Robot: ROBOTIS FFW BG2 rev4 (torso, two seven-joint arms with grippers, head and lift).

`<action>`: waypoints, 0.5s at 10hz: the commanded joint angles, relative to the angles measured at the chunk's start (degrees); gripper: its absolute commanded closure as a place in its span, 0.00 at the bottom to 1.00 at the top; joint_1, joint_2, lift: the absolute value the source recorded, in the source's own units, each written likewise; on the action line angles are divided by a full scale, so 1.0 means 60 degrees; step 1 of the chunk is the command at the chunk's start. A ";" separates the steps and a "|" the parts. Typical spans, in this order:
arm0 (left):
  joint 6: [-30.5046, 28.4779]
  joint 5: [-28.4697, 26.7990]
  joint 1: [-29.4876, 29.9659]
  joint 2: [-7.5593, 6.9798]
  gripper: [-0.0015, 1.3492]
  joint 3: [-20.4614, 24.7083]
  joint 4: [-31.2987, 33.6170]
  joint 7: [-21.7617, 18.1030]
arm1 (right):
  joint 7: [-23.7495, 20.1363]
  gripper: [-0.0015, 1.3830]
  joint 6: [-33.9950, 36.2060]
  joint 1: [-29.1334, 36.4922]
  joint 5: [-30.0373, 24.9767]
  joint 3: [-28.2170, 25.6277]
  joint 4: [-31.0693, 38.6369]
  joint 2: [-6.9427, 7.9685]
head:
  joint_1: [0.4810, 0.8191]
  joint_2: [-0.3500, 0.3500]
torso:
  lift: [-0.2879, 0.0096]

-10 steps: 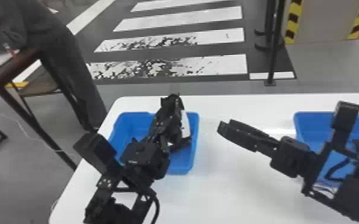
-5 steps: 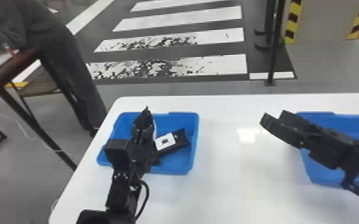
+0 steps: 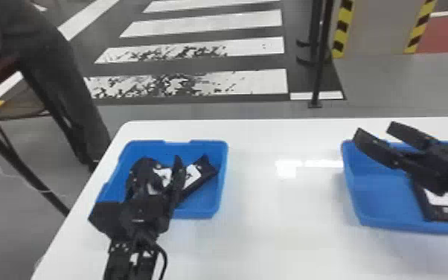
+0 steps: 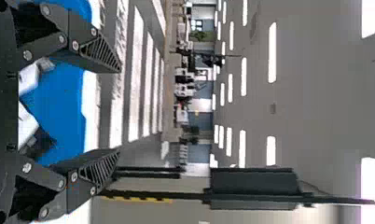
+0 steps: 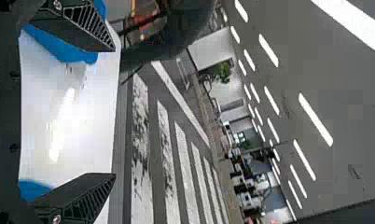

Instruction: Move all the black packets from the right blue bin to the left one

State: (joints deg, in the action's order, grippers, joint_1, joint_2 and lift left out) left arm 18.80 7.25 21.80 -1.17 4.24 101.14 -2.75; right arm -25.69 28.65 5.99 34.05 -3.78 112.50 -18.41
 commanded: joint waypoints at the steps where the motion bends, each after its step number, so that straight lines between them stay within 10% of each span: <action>1: 0.0946 0.1515 0.0561 -0.0054 0.13 -0.0554 0.0639 -0.0112 | 0.0516 0.05 0.0779 0.0196 -0.1372 -0.0798 0.0925 0.0138 | 0.63 0.67 | 0.50; 5: 0.0078 0.2600 0.2342 -0.0054 0.14 -0.1202 0.2842 -0.0566 | 0.0956 0.06 0.3849 -0.0788 -0.2895 -0.1388 -0.0176 0.0094 | 0.63 0.40 | 0.50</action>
State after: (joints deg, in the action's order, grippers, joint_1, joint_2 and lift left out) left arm 19.95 22.69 34.61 -1.71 -2.62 117.45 -6.20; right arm -19.98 47.88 2.13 18.22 -12.08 111.88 -17.71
